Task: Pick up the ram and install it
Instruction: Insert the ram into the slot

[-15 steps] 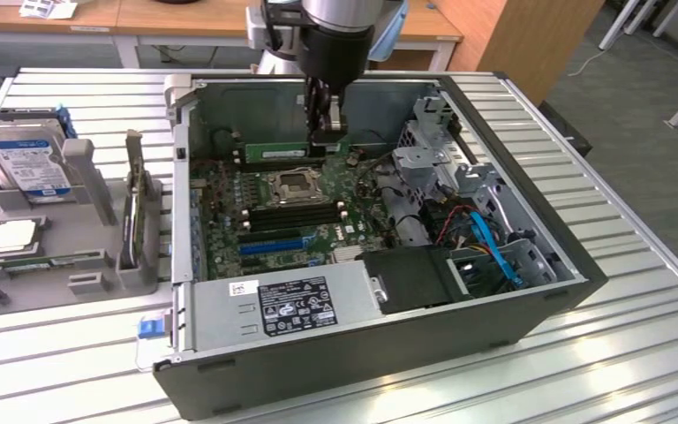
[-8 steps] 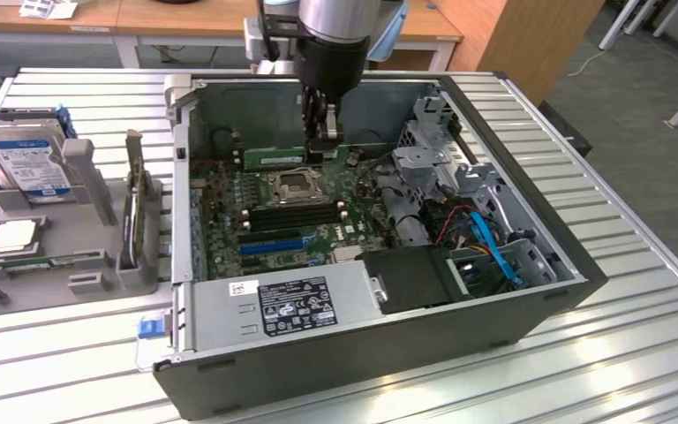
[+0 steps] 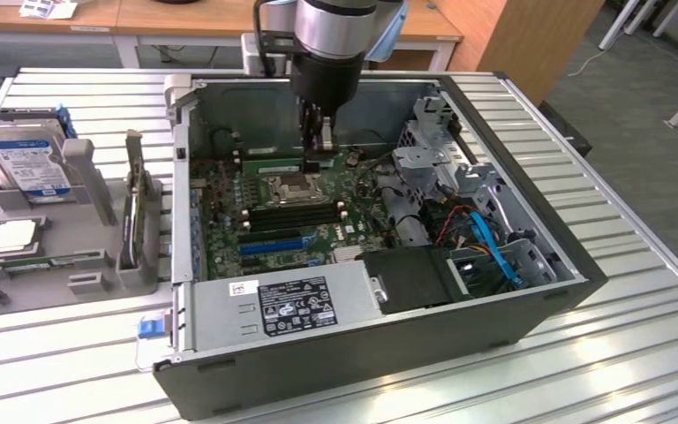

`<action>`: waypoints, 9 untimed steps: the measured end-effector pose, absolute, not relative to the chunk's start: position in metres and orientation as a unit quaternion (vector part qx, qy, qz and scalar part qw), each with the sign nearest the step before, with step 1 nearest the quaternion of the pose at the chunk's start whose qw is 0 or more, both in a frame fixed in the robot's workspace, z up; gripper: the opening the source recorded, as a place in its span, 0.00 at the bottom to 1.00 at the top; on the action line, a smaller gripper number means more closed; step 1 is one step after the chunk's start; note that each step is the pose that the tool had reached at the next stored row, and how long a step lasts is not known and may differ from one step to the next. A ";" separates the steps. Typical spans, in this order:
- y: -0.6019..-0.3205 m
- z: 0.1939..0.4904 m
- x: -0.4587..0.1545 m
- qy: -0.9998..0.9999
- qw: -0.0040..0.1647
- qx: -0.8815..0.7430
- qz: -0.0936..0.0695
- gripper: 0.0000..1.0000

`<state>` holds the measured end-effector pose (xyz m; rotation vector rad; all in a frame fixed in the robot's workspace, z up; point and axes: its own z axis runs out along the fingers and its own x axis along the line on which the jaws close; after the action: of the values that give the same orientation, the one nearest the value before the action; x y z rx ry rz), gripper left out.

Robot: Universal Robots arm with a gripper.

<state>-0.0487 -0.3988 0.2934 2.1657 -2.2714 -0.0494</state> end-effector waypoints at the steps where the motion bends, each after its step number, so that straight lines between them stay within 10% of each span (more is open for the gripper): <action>1: -0.399 0.292 -0.049 -0.724 0.001 0.690 -0.016 0.14; 9: -0.399 0.277 -0.049 -0.724 0.001 0.689 -0.016 0.14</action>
<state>-0.0487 -0.3988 0.2771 2.1634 -2.2736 -0.0493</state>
